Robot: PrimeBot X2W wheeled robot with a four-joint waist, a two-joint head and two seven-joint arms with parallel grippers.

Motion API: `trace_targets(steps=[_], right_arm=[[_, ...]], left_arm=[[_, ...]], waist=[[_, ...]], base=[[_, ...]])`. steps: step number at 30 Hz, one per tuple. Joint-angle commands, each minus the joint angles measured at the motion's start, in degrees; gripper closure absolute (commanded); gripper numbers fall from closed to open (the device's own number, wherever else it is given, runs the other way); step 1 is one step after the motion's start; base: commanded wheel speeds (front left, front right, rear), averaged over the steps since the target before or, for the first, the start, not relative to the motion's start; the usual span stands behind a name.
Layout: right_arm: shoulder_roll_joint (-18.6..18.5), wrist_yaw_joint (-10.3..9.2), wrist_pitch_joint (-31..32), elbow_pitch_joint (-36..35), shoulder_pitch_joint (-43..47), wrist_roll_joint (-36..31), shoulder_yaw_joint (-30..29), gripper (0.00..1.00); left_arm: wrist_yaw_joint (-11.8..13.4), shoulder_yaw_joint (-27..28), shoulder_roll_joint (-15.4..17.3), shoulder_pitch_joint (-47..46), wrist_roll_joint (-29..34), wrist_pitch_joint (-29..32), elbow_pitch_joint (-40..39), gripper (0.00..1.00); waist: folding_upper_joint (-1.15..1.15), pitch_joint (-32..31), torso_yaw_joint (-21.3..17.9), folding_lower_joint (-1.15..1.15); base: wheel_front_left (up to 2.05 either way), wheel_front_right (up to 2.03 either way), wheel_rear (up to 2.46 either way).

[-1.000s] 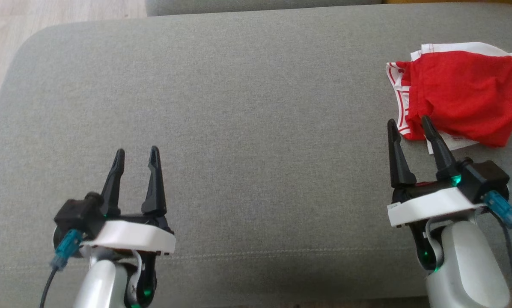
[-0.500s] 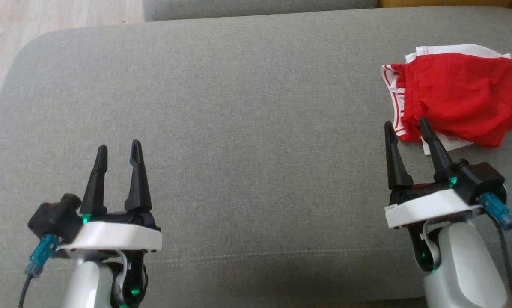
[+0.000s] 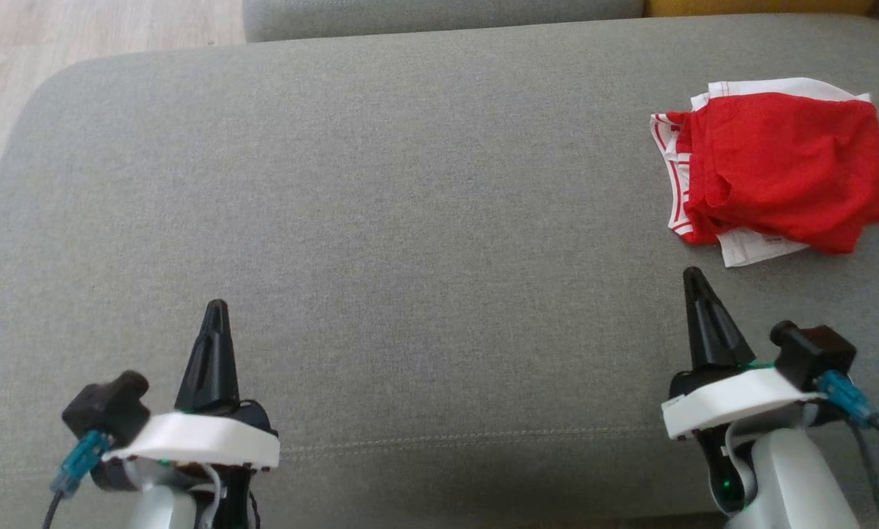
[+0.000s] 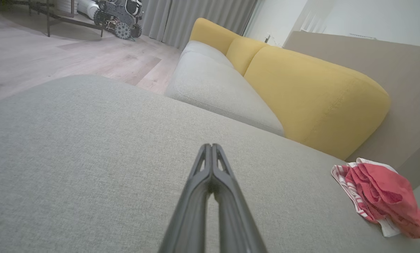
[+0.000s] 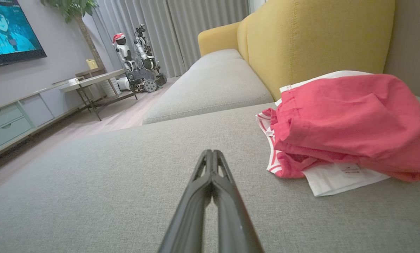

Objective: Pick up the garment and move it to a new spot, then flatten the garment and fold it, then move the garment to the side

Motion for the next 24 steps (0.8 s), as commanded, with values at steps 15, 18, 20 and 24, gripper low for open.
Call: trace_targets(steps=[15,18,20,24], right_arm=[[0.1,0.07,2.4,-3.2,-1.8,11.9,-2.1,1.0],[0.2,0.08,2.8,-3.4,-1.7,14.1,-2.4,1.0],[0.2,0.08,3.1,-3.6,-1.6,15.5,-2.7,1.0],[0.2,0.1,3.7,-3.9,-1.4,18.3,-3.1,1.0]], left_arm=[[-1.3,1.4,0.8,-2.9,-9.9,2.1,-0.6,1.0],[-1.5,1.7,0.9,-3.0,-11.7,2.6,-0.3,1.0],[-1.6,1.8,1.0,-3.0,-12.9,2.9,-0.2,1.0],[-1.9,2.1,1.1,-3.1,-15.3,3.4,0.0,1.0]], waist=[[0.0,-0.5,-0.1,0.0],[0.0,-0.6,-0.2,0.0],[0.0,-0.7,-0.2,0.0],[0.0,-0.8,-0.2,0.0]], base=[[0.0,0.0,0.0],[0.0,0.0,0.0],[0.0,0.0,0.0],[0.0,0.0,0.0]])
